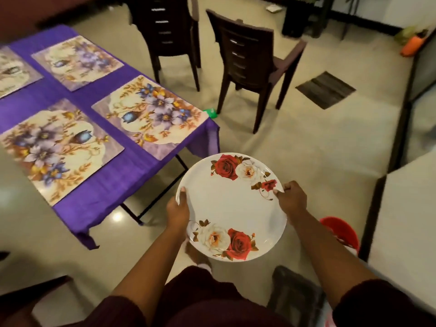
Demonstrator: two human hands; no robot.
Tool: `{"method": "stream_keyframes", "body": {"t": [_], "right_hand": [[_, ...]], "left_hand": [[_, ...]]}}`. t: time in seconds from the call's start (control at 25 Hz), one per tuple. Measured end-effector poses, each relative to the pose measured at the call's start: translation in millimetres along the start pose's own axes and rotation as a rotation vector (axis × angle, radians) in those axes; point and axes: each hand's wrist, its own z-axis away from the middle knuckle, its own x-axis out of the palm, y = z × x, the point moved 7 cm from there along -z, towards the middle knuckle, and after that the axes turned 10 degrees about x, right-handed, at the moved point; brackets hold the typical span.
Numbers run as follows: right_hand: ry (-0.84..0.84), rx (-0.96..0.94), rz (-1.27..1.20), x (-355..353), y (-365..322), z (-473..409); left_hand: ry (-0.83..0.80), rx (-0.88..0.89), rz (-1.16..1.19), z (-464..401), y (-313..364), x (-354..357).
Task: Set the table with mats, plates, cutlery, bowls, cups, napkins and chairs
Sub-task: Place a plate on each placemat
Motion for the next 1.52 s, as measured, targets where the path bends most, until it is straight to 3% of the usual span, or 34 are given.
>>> {"method": "stream_keyframes", "body": {"t": [0.36,0.64,0.84,1.24,1.52], "right_hand": [[-0.238,-0.151,0.050,167,-194,-28],[-0.303,-0.230,0.051,259,-290,-32],[-0.347,-0.176,0.082,291,-339,-61],[-0.331,-0.115,0.160,338,-401,-120],[-0.347,-0.100,0.100,354,-407,-125]], "left_hand": [[0.257,0.057,-0.011,-139,67,-123],[0.475,-0.052,0.039,-174,65,-184],[0.672,-0.088,0.124,-183,55,-224],[1.300,-0.267,0.342,-158,53,-259],[1.466,-0.401,0.652,-155,54,-240]]}}
